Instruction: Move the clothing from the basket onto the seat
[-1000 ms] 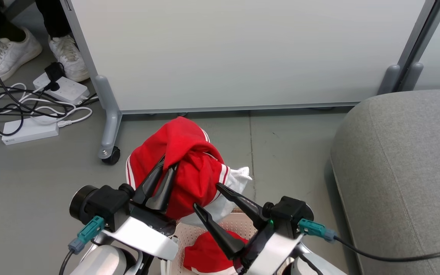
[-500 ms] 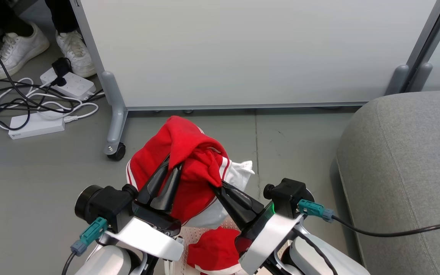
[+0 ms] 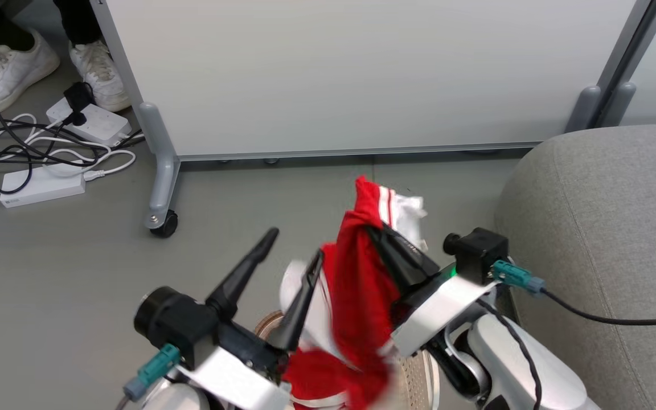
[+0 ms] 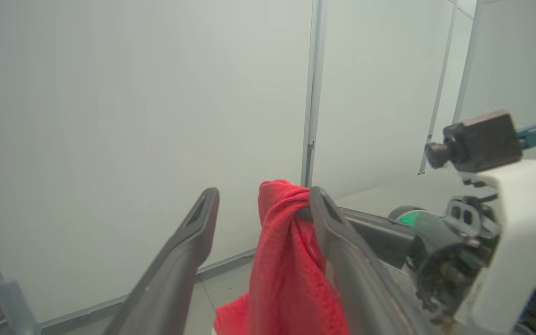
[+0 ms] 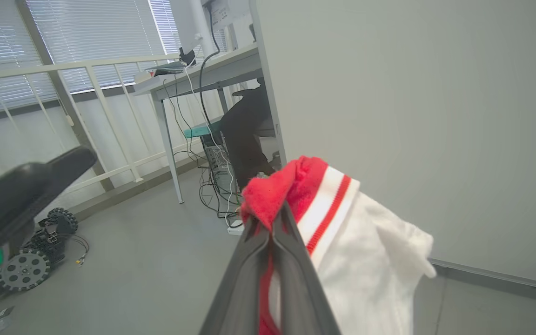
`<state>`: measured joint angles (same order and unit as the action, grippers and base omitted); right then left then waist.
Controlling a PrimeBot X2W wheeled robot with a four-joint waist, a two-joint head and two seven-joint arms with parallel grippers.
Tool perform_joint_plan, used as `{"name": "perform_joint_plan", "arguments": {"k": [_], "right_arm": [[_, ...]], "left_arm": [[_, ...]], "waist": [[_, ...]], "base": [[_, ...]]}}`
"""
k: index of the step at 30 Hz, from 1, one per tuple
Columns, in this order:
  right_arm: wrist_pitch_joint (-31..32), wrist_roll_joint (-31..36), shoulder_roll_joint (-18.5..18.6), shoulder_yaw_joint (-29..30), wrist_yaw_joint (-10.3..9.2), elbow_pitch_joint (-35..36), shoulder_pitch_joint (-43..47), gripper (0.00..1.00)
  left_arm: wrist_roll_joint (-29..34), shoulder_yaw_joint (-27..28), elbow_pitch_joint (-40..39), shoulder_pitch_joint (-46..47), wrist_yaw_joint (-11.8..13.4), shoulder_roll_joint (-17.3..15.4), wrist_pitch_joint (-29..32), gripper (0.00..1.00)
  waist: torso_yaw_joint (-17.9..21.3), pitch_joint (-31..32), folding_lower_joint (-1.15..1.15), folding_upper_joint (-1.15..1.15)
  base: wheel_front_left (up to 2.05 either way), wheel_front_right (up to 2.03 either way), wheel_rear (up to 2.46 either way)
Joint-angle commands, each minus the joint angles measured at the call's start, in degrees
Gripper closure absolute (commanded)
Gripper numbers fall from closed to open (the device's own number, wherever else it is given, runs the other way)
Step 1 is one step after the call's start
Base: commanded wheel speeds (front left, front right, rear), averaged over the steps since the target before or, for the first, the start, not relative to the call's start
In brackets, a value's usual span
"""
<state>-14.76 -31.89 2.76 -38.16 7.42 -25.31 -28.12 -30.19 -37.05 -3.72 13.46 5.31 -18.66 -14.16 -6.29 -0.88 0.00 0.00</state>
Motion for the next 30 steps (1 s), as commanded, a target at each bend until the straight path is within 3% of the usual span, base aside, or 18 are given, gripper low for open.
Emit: {"name": "perform_joint_plan", "arguments": {"k": [1, 13, 30], "right_arm": [[-0.6, 0.9, 0.3, 1.3, 0.13, -0.8, 0.5, 1.00], [-0.5, 8.1, 0.3, 12.4, 0.13, -3.4, 5.0, 1.00], [-0.5, 12.4, 0.3, 18.5, 0.13, -0.1, 7.3, 1.00]], "left_arm": [[0.6, -0.8, -0.1, -0.6, -0.6, -0.4, 0.3, 0.00], [3.8, -7.9, 3.3, -1.6, -4.6, -1.8, 2.0, 0.00], [5.5, -8.7, 4.8, 0.1, -4.5, -4.2, 2.6, 0.00]], "waist": [[0.3, -0.1, 0.00, 0.00], [5.5, -2.0, 0.00, 0.00], [20.4, -6.5, 0.00, 0.00]], "base": [[0.00, 0.00, 0.00], [0.00, 0.00, 0.00], [0.00, 0.00, 0.00]]}}
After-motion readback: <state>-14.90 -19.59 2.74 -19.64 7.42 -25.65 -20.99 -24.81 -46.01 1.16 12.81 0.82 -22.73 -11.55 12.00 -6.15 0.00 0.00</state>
